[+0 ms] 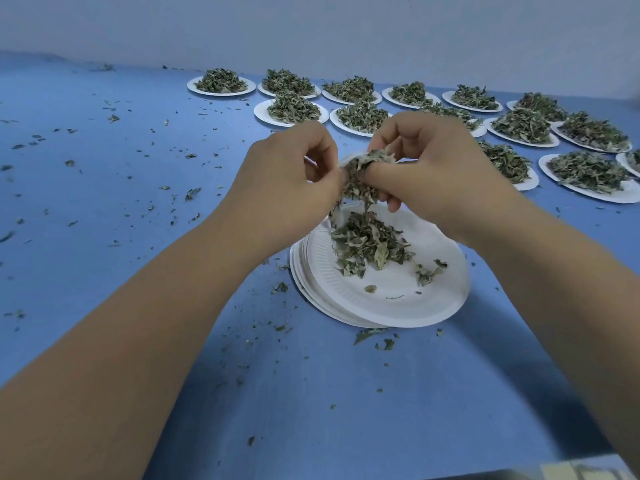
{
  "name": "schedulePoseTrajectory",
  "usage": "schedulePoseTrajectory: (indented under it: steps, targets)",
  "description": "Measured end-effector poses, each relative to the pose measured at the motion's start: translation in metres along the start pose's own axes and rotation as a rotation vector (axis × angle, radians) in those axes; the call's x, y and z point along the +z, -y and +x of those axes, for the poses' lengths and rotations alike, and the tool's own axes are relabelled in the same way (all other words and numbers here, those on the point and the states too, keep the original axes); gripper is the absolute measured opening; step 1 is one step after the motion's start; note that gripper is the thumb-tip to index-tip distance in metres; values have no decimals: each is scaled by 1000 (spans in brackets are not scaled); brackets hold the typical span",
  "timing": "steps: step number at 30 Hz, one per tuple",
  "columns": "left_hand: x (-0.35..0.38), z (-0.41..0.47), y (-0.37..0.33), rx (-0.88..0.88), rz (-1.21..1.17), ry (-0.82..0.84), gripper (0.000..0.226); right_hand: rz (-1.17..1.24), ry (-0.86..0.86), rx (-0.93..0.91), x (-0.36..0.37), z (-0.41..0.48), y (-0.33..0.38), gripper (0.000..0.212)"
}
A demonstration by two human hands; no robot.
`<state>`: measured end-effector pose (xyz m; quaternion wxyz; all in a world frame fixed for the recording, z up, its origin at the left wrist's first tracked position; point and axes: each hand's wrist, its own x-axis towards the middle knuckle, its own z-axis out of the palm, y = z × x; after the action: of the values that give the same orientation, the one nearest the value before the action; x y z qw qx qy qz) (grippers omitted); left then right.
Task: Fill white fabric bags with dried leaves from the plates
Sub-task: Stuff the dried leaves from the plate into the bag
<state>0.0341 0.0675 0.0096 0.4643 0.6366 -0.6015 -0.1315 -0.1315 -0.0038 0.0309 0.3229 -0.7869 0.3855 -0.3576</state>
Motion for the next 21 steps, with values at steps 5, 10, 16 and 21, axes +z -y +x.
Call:
schedulePoseTrajectory:
  steps: [5,10,16,21]
  targets:
    - [5,-2,-2,-40,-72,-17,13,173,44,86,-4,0,3,10]
    - [3,-4,-7,-84,-362,119,15,-321,-29,-60,-1,-1,1,11]
    - [3,-4,-7,-85,-309,107,17,-420,-57,-110,5,-1,1,15]
    - [3,-2,-4,-73,-155,-55,16,-272,14,-82,-4,-7,6,18]
